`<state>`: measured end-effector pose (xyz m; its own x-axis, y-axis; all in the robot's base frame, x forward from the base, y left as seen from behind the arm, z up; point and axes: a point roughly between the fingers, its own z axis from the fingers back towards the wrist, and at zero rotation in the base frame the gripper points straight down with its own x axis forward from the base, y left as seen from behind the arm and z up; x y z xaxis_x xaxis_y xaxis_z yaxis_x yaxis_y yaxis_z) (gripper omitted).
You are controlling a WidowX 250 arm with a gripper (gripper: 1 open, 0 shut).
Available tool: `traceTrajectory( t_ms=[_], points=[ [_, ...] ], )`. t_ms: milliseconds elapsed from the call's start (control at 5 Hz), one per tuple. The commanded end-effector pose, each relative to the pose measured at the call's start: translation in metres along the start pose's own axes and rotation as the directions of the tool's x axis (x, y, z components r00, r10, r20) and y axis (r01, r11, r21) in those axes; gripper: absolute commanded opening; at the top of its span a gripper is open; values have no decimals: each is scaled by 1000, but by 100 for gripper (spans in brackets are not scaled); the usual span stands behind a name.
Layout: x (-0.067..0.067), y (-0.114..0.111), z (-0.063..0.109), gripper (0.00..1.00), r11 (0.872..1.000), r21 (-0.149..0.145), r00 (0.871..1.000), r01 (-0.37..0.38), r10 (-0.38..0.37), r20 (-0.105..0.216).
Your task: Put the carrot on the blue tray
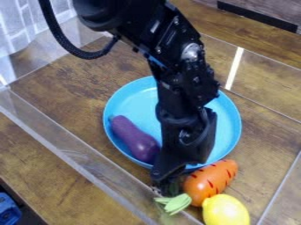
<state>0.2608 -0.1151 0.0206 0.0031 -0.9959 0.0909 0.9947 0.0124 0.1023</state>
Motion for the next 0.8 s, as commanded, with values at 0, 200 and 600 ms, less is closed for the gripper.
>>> traceTrajectory(
  t_ms=[0, 200, 600],
  points=[
    [11, 9, 8, 100, 998, 45, 999, 35, -36, 20],
    [12, 12, 6, 100, 998, 61, 1000, -13, 12, 12],
    [15, 19, 3, 100, 994, 89, 998, -59, 58, 10]
  ],
)
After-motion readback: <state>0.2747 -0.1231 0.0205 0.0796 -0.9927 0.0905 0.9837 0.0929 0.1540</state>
